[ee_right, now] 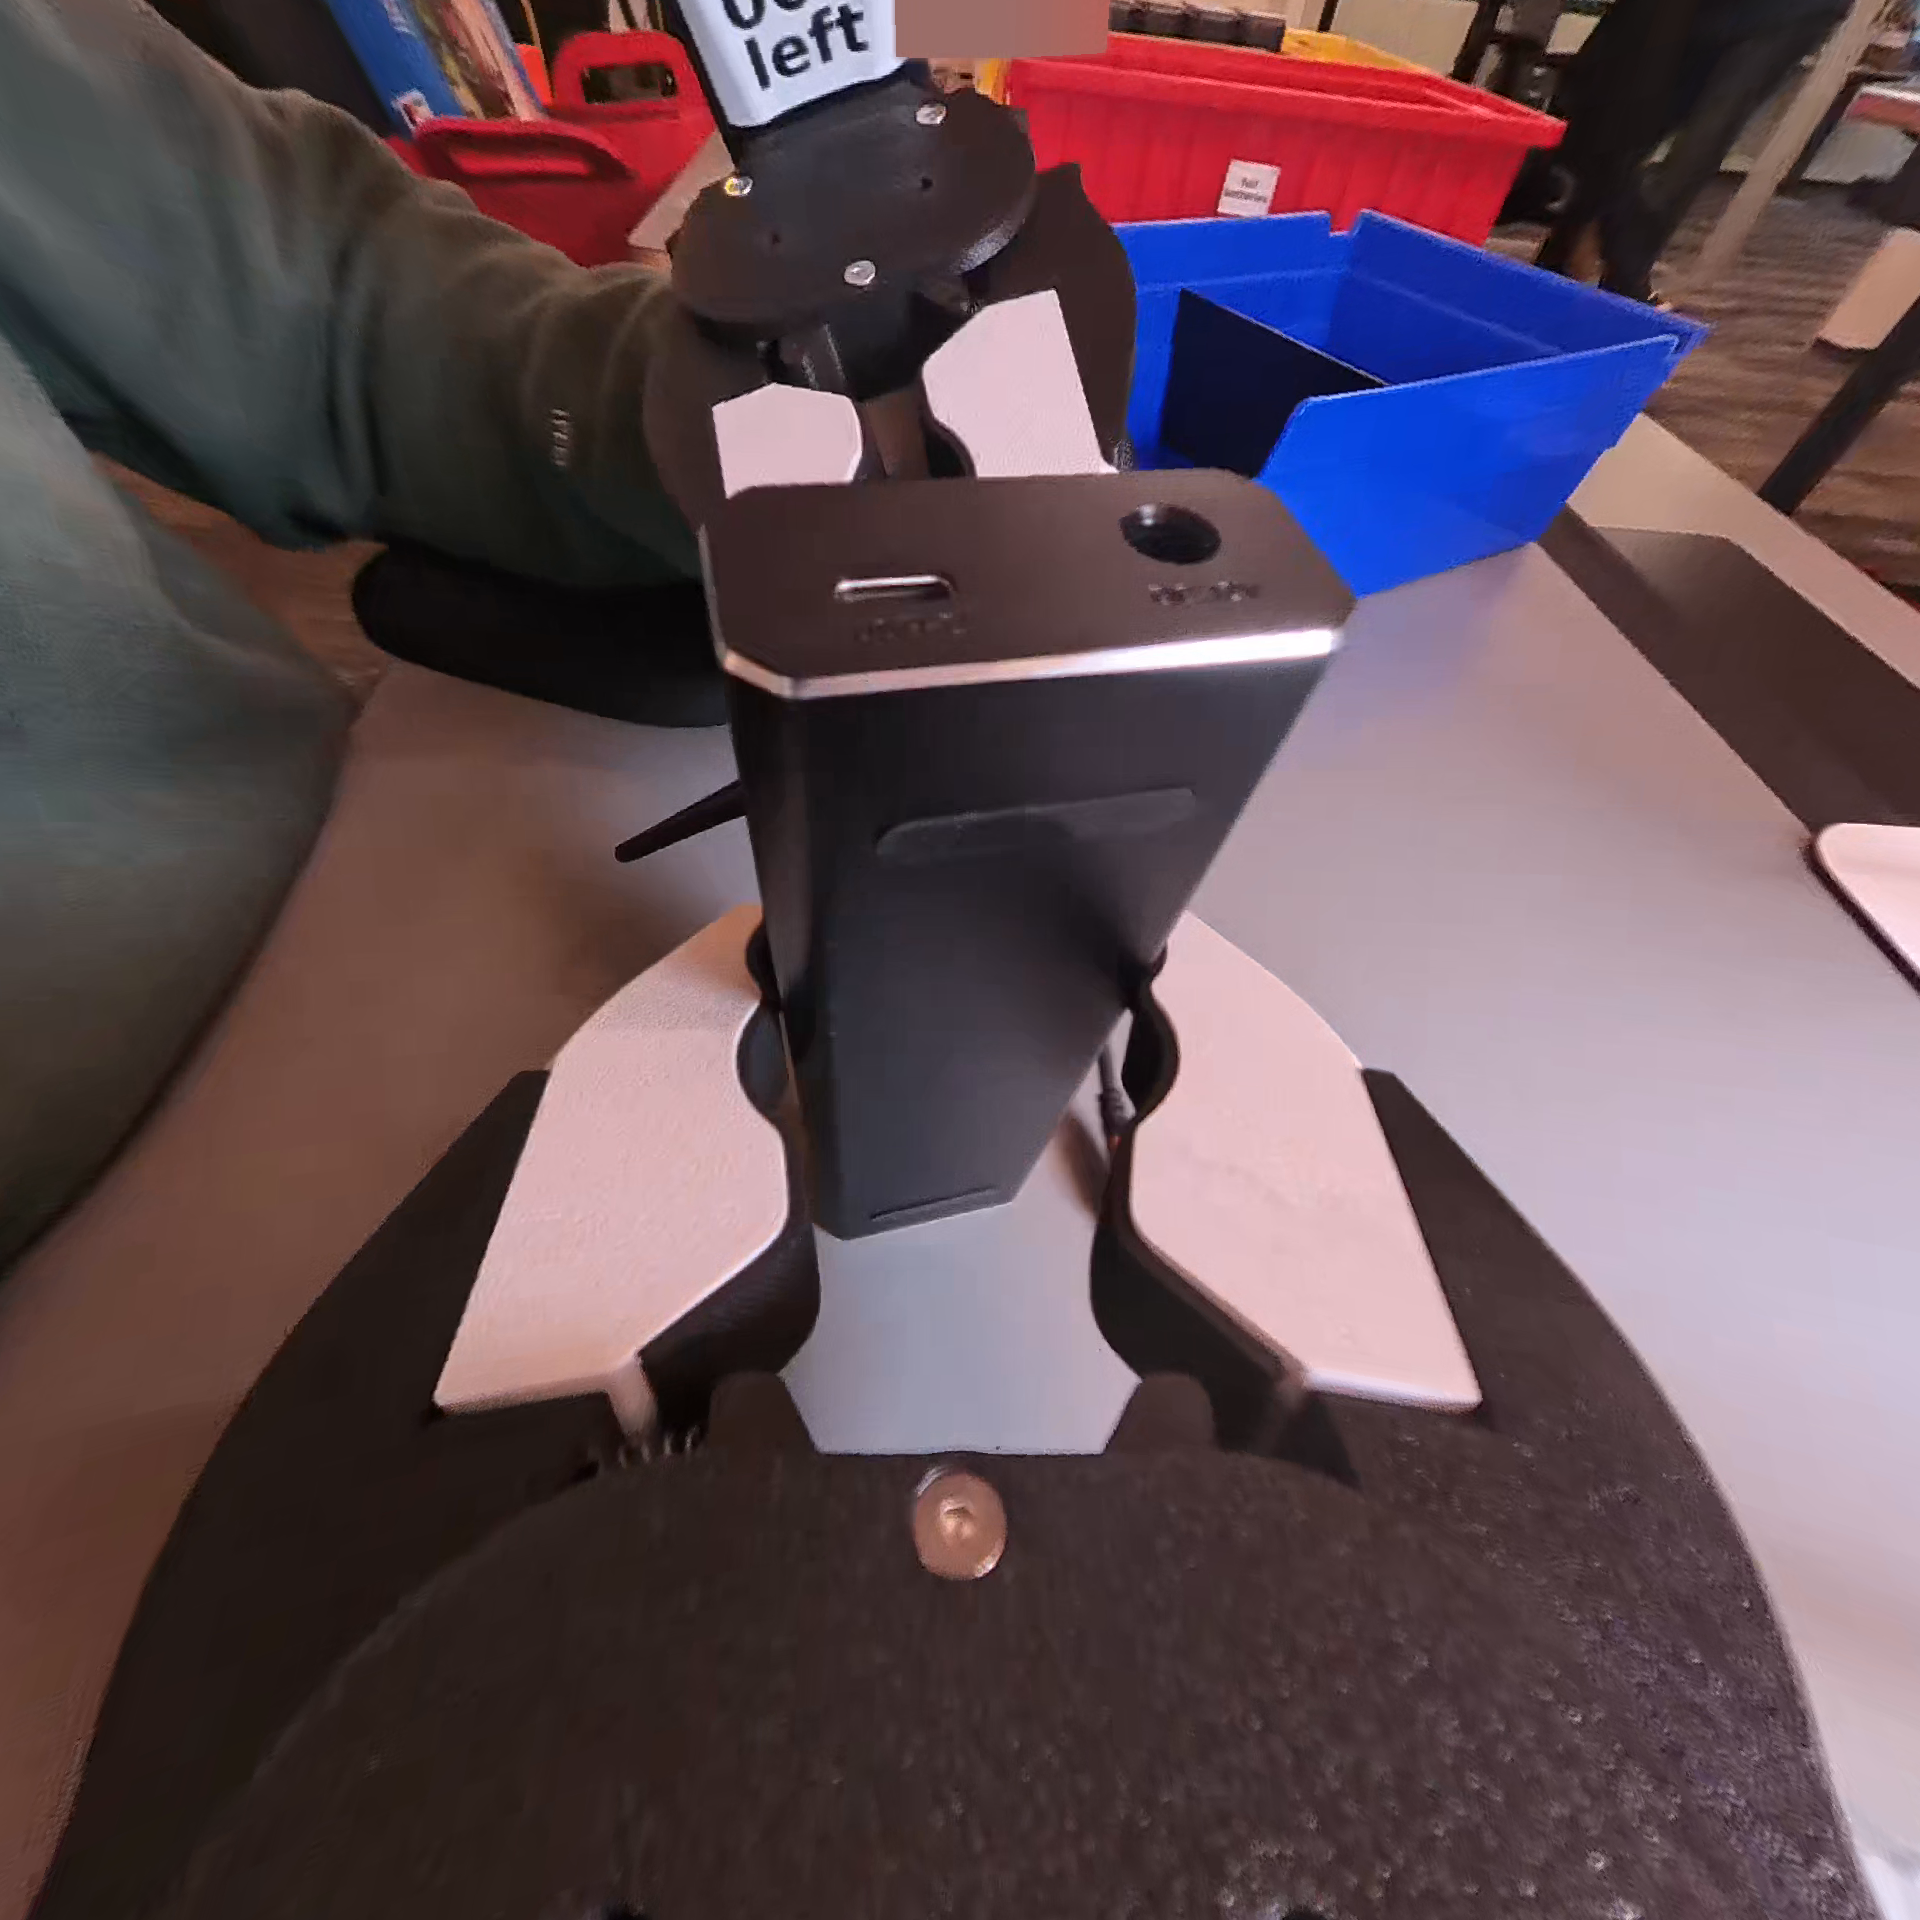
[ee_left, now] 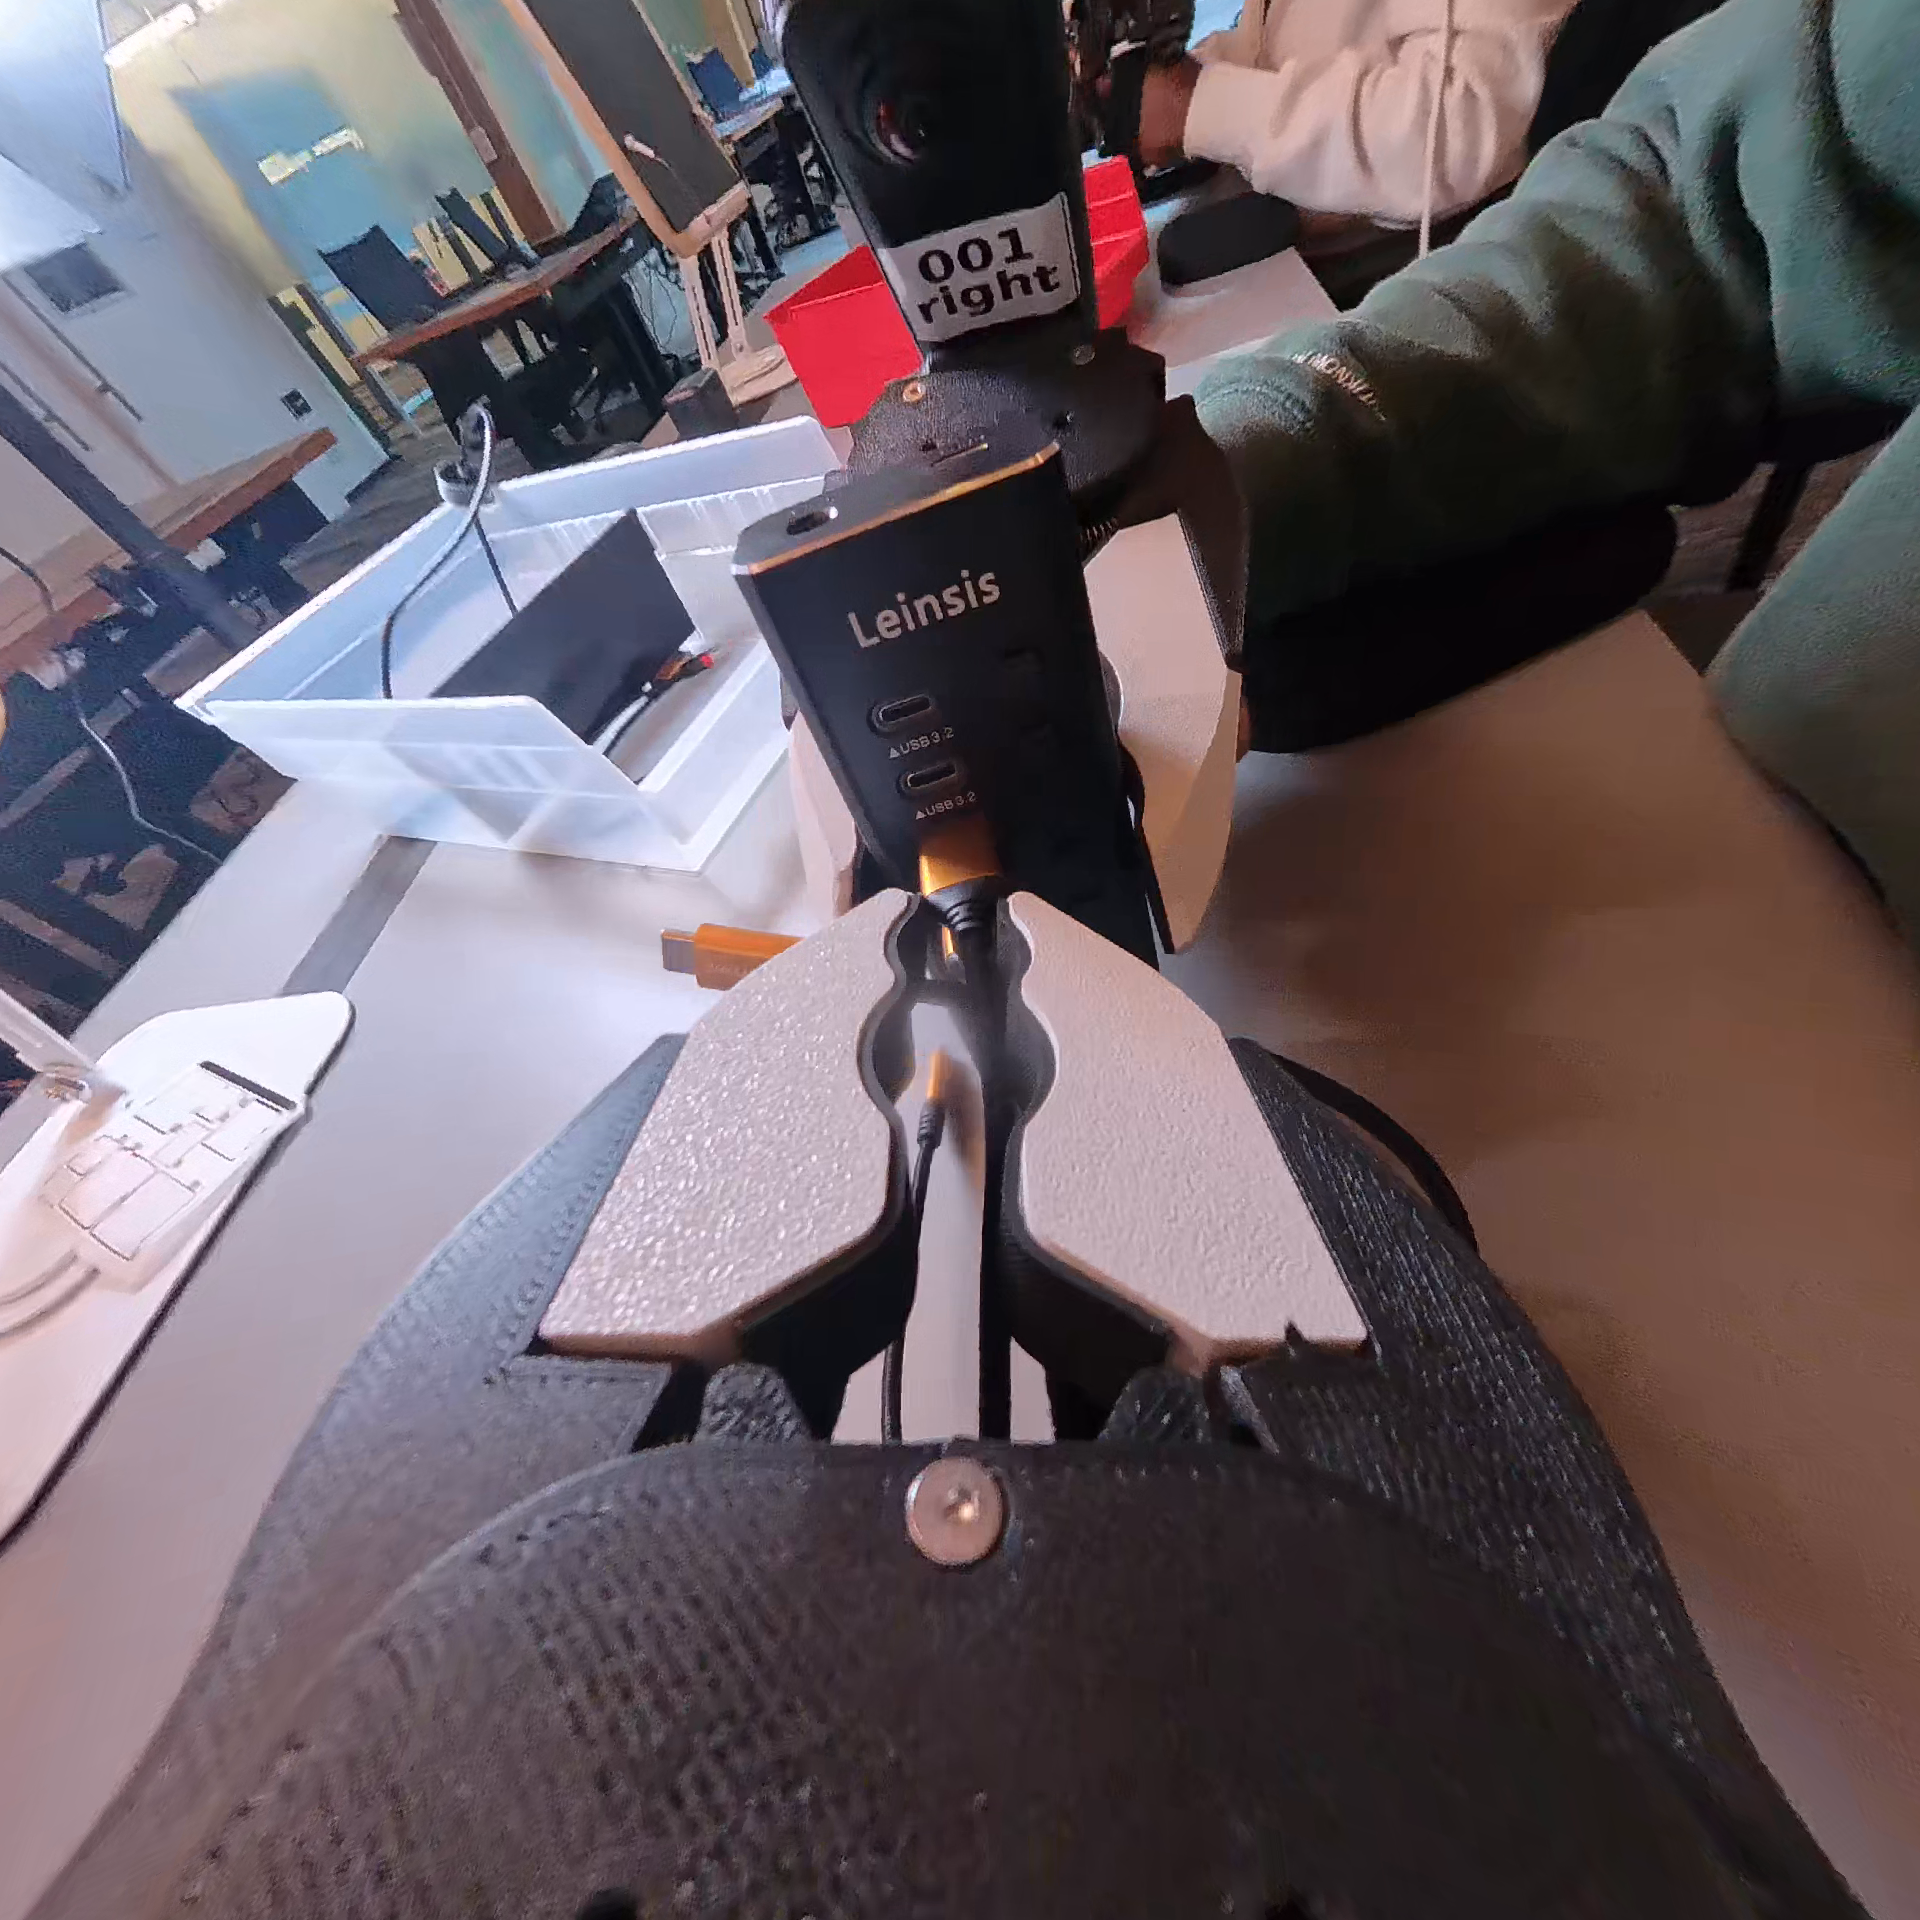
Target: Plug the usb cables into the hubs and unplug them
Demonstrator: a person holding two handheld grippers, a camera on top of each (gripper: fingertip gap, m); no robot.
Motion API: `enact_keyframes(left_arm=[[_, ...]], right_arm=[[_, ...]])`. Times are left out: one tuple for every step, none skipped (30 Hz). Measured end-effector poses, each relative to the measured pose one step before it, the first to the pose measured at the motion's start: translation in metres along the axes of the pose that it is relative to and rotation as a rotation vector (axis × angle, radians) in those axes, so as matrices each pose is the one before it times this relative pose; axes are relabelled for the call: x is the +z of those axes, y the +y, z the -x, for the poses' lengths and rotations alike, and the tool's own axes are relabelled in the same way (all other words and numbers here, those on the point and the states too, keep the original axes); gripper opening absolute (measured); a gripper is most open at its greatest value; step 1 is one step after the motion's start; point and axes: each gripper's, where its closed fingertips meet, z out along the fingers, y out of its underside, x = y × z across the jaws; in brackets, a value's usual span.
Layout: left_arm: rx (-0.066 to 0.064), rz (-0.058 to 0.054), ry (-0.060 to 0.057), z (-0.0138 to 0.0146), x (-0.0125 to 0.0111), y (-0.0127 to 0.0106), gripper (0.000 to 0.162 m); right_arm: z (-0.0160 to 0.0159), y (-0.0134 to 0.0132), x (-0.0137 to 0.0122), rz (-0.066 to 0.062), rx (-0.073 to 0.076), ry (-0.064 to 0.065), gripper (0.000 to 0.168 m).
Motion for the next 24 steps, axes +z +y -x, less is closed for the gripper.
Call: enact_keyframes(left_arm=[[-0.0223, 0.0094, 0.0102, 0.00021, -0.00003, 0.00154, 0.013], [-0.0268, 0.0014, 0.0115, 0.00027, -0.00053, 0.00114, 0.013], [-0.0322, 0.0031, 0.0112, 0.00044, -0.00067, 0.00136, 0.013], [-0.0328, -0.0026, 0.0121, 0.00004, -0.00102, -0.00009, 0.014], [-0.0372, -0.0120, 0.0115, -0.00003, -0.00087, -0.00193, 0.017], [-0.0343, -0.0037, 0.0047, 0.00056, -0.00006, -0.00130, 0.019], [-0.0098, -0.0004, -0.0065, 0.00107, 0.00065, -0.00057, 0.018], [0.0094, 0.0090, -0.0124, 0.00099, 0.00125, 0.00116, 0.018], [0.0133, 0.0109, -0.0122, 0.00046, 0.00128, 0.00144, 0.017], [0.0088, 0.0047, -0.0137, 0.00096, 0.00026, 0.00041, 0.016], [0.0062, 0.0057, -0.0026, 0.00028, -0.00074, 0.00013, 0.016], [0.0136, 0.0090, -0.0031, 0.00005, -0.00093, 0.00030, 0.016], [0.0236, 0.0108, -0.0111, 0.00035, -0.00053, 0.00048, 0.016], [0.0220, 0.0116, -0.0069, 0.00034, -0.00023, 0.00061, 0.016], [0.0126, 0.0080, 0.0013, 0.00030, -0.00029, 0.00060, 0.016], [0.0019, 0.0006, 0.0046, 0.00054, -0.00028, 0.00008, 0.016], [0.0033, -0.0010, 0.0019, 0.00067, -0.00026, 0.00006, 0.016], [0.0057, 0.0038, -0.0004, 0.00060, -0.00032, 0.00033, 0.017], [0.0093, 0.0051, 0.0002, 0.00012, -0.00031, 0.00051, 0.016], [0.0042, 0.0025, 0.0005, -0.00001, -0.00043, 0.00037, 0.016], [0.0006, -0.0009, 0.0011, -0.00009, -0.00045, -0.00001, 0.016], [-0.0002, 0.0002, 0.0027, -0.00012, -0.00041, -0.00019, 0.016], [0.0033, 0.0022, 0.0009, 0.00007, -0.00048, -0.00015, 0.016], [0.0056, 0.0014, -0.0019, 0.00031, -0.00050, -0.00031, 0.016]], right_arm=[[-0.00057, 0.00045, 0.00002, 0.0122, -0.0022, 0.0092, 0.063], [-0.00134, 0.00031, 0.00036, 0.0146, -0.0147, 0.0243, 0.063], [-0.00154, -0.00009, 0.00055, 0.0164, -0.0170, 0.0297, 0.063], [-0.00137, -0.00014, 0.00069, 0.0179, -0.0108, 0.0272, 0.062], [-0.00160, -0.00024, 0.00084, 0.0146, -0.0114, 0.0301, 0.063], [-0.00174, -0.00028, 0.00078, 0.0115, -0.0158, 0.0317, 0.063], [-0.00102, -0.00038, 0.00087, 0.0107, -0.0156, 0.0259, 0.063], [-0.00054, -0.00060, 0.00113, 0.0087, -0.0136, 0.0207, 0.063], [-0.00002, -0.00058, 0.00126, 0.0069, -0.0102, 0.0159, 0.062], [0.00011, -0.00052, 0.00107, 0.0077, -0.0084, 0.0143, 0.063], [-0.00032, -0.00036, 0.00083, 0.0075, -0.0156, 0.0185, 0.062], [-0.00069, -0.00016, 0.00065, 0.0080, -0.0217, 0.0215, 0.062], [-0.00083, 0.00007, 0.00044, 0.0096, -0.0216, 0.0204, 0.062], [-0.00088, 0.00026, 0.00023, 0.0084, -0.0189, 0.0167, 0.062], [-0.00050, 0.00014, 0.00018, 0.0056, -0.0094, 0.0098, 0.062], [-0.00041, -0.00027, 0.00013, 0.0020, 0.0006, 0.0039, 0.062], [-0.00048, -0.00034, 0.00012, -0.0009, 0.0020, 0.0019, 0.062], [-0.00052, -0.00023, 0.00020, -0.0006, -0.0012, 0.0025, 0.062], [-0.00019, -0.00026, 0.00019, 0.0003, -0.0041, 0.0025, 0.062], [0.00013, -0.00039, 0.00006, -0.0008, -0.0018, 0.0007, 0.062], [0.00017, -0.00062, -0.00013, -0.0036, 0.0035, -0.0017, 0.062], [0.00036, -0.00078, -0.00016, -0.0053, 0.0064, -0.0035, 0.062], [0.00018, -0.00070, -0.00021, -0.0046, 0.0058, -0.0024, 0.062], [-0.00013, -0.00082, -0.00005, -0.0040, 0.0034, 0.0005, 0.062]])
